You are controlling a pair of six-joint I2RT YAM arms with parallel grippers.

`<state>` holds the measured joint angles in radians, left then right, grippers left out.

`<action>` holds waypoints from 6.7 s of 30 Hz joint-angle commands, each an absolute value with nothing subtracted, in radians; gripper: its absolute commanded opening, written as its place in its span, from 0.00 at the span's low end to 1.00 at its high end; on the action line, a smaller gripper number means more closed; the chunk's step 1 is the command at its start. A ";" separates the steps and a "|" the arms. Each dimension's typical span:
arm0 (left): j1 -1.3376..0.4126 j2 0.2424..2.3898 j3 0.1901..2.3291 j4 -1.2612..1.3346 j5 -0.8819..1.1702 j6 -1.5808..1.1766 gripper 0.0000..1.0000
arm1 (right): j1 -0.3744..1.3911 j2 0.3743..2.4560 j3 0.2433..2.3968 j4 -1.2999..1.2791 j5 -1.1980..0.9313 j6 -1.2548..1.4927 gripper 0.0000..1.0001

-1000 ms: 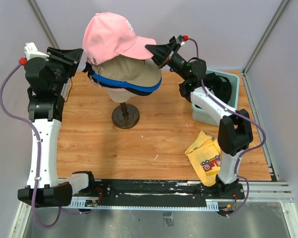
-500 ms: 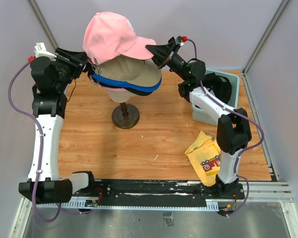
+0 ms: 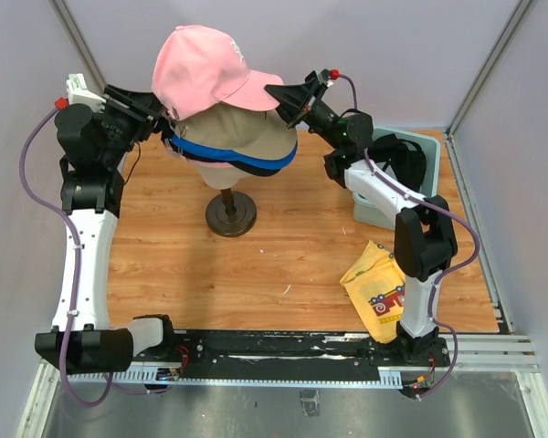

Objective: Stack the hats
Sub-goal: Stack the hat on the hat.

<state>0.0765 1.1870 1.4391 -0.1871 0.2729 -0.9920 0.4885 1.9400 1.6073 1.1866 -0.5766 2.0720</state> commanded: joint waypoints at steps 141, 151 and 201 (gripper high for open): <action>0.063 1.359 1.520 -0.717 0.092 -0.567 0.01 | 0.433 1.771 1.110 0.231 -0.844 1.189 0.01; 0.063 1.327 1.483 -0.699 0.119 -0.575 0.01 | 0.434 1.824 0.987 0.777 -0.924 1.630 0.01; 0.069 1.219 1.595 -0.561 0.156 -0.758 0.47 | 0.359 1.396 1.251 0.012 -0.824 1.047 0.44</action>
